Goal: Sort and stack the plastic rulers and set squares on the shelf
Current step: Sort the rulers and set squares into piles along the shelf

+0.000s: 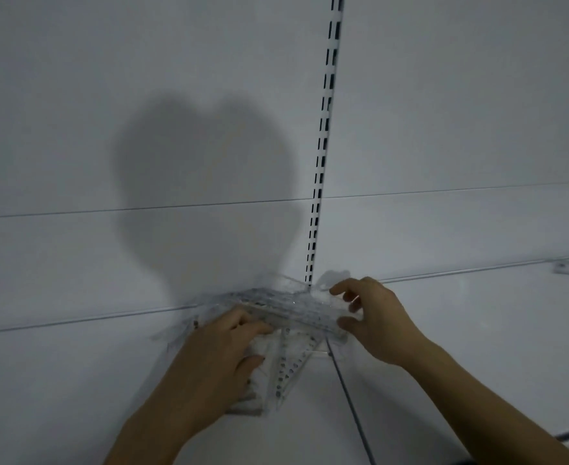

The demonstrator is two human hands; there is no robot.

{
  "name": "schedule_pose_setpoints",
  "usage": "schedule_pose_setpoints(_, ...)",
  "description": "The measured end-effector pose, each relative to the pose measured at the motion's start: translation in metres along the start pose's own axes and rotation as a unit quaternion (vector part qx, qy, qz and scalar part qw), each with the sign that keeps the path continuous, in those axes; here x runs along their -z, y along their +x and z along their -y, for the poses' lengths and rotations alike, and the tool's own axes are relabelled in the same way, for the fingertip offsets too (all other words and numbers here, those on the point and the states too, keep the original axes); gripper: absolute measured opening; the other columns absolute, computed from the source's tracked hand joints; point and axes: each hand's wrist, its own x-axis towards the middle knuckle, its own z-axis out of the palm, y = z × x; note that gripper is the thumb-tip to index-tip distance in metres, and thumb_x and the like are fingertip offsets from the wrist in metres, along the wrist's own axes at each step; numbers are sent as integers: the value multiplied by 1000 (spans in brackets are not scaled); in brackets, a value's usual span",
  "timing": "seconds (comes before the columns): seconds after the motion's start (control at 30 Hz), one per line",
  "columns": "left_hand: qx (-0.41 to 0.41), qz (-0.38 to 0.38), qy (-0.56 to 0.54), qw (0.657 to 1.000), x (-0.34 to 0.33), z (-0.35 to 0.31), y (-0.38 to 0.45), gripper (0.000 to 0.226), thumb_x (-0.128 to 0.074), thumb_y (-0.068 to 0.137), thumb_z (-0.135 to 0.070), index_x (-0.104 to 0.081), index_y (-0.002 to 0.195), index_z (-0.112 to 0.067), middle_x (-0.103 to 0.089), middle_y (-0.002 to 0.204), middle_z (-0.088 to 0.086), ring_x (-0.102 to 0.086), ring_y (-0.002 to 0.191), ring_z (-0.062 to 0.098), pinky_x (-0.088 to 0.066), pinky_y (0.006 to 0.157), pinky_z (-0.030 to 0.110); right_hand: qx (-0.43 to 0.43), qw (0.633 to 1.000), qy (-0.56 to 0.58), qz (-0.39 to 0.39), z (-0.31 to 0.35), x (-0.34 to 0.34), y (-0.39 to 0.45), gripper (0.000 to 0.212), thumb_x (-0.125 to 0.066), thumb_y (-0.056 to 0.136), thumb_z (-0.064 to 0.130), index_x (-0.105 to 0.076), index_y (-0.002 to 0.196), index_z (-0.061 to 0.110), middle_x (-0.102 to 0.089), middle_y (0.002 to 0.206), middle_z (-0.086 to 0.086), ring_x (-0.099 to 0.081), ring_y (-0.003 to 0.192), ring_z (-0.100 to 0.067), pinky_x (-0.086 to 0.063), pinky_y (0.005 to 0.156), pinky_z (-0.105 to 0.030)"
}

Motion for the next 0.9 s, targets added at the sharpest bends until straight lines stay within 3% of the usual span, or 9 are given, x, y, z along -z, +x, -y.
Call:
schedule_pose_setpoints(0.13, 11, -25, -68, 997, 13, 4, -10, 36, -71, 87, -28, -60, 116, -46, -46, 110, -34, -51, 94, -11, -39, 76, 5, -2, 996, 51, -67, 11, 3, -11, 38, -80, 83, 21, -60, 112, 37, -58, 102, 15, -60, 80, 0, -44, 67, -6)
schedule_pose_setpoints(0.23, 24, -58, -94, 994, 21, 6, -17, 30, -70, 85, -31, -64, 112, -42, -52, 109, -32, -56, 92, -8, -46, 80, 16, -3, 991, 74, -114, 17, 2, -20, 37, -81, 82, 25, -58, 108, 41, -58, 102, 20, -60, 85, 4, -45, 69, -5)
schedule_pose_setpoints(0.37, 57, -91, -97, 989, 22, -4, -22, 22, -65, 83, -34, -59, 103, -43, -57, 100, -30, -58, 87, -1, -41, 78, 9, -19, 984, 86, -152, 17, 2, -34, 35, -80, 82, 28, -57, 104, 43, -60, 104, 21, -60, 85, 2, -46, 67, -7)
schedule_pose_setpoints(0.6, 104, -110, -116, 982, 2, -46, 3, 60, -72, 68, 5, -66, 112, -35, -56, 95, -25, -57, 89, -3, -42, 76, 7, -60, 962, 157, -215, -5, 10, -69, 35, -79, 82, 18, -62, 103, 40, -64, 103, 16, -62, 81, -5, -49, 63, -20)
schedule_pose_setpoints(0.7, 91, -107, -140, 980, -12, -83, 20, 58, -74, 69, 1, -65, 110, -38, -57, 85, -21, -54, 73, -8, -42, 68, 10, -77, 947, 183, -252, -28, 21, -93, 38, -80, 81, 12, -63, 102, 39, -65, 92, 14, -62, 76, -6, -47, 60, -16)
schedule_pose_setpoints(0.8, 72, -106, -161, 979, -29, -130, 41, 47, -75, 77, -12, -64, 113, -40, -61, 71, -16, -60, 73, -4, -41, 69, 5, -95, 934, 202, -280, -58, 41, -120, 39, -82, 79, 10, -64, 99, 39, -66, 87, 13, -61, 69, -8, -47, 58, -16)
schedule_pose_setpoints(0.9, 58, -86, -191, 976, -51, -182, 62, 40, -75, 82, -21, -64, 116, -40, -59, 56, -8, -62, 66, 6, -44, 63, 7, -112, 928, 187, -302, -97, 70, -152, 39, -82, 79, 12, -64, 99, 40, -64, 90, 16, -62, 74, -10, -46, 59, -18)
